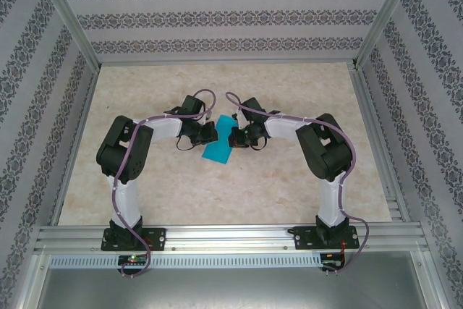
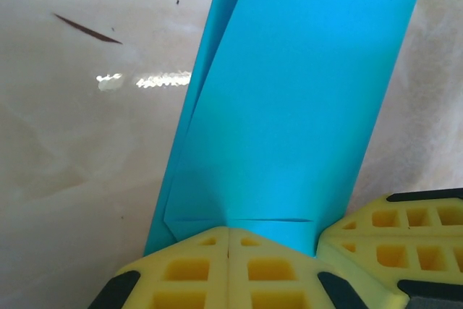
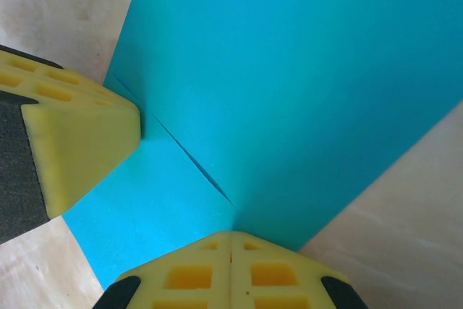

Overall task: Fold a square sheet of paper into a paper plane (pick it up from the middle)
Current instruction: Fold the triangle a second time at the center of the table.

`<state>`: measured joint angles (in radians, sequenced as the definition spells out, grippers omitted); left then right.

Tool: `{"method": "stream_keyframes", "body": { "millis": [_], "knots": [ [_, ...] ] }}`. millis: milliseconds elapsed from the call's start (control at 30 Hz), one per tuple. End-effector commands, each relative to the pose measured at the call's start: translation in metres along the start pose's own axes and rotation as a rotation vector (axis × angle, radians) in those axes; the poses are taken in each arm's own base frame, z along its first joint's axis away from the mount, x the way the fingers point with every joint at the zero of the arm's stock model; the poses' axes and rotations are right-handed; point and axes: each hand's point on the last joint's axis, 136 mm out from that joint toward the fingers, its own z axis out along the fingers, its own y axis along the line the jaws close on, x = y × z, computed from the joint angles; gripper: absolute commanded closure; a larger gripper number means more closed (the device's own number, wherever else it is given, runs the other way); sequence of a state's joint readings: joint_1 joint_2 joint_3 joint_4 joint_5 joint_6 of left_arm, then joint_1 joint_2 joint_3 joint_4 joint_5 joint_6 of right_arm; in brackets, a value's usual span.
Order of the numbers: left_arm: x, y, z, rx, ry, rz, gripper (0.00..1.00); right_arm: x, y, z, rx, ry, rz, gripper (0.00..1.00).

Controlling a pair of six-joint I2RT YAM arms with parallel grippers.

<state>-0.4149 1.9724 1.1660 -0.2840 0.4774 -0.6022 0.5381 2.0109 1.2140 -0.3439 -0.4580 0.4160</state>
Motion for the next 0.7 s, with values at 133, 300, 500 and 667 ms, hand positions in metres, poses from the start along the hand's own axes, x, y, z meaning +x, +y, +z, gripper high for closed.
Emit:
{"method": "stream_keyframes", "body": {
  "millis": [133,300,500,667],
  "knots": [
    [0.028,0.034,0.017,-0.098,0.075,-0.032,0.95,0.006,0.006,-0.033,-0.007,-0.003,0.016,0.91],
    [0.034,0.039,0.021,-0.111,0.091,-0.051,0.95,0.018,0.054,-0.034,-0.123,0.007,-0.08,0.9],
    [0.038,0.043,0.026,-0.13,0.109,-0.07,0.95,0.023,0.063,-0.02,-0.094,0.013,-0.084,0.91],
    [0.04,0.045,0.027,-0.142,0.119,-0.076,0.95,0.017,0.06,-0.006,-0.071,0.021,-0.065,0.92]
  ]
}}
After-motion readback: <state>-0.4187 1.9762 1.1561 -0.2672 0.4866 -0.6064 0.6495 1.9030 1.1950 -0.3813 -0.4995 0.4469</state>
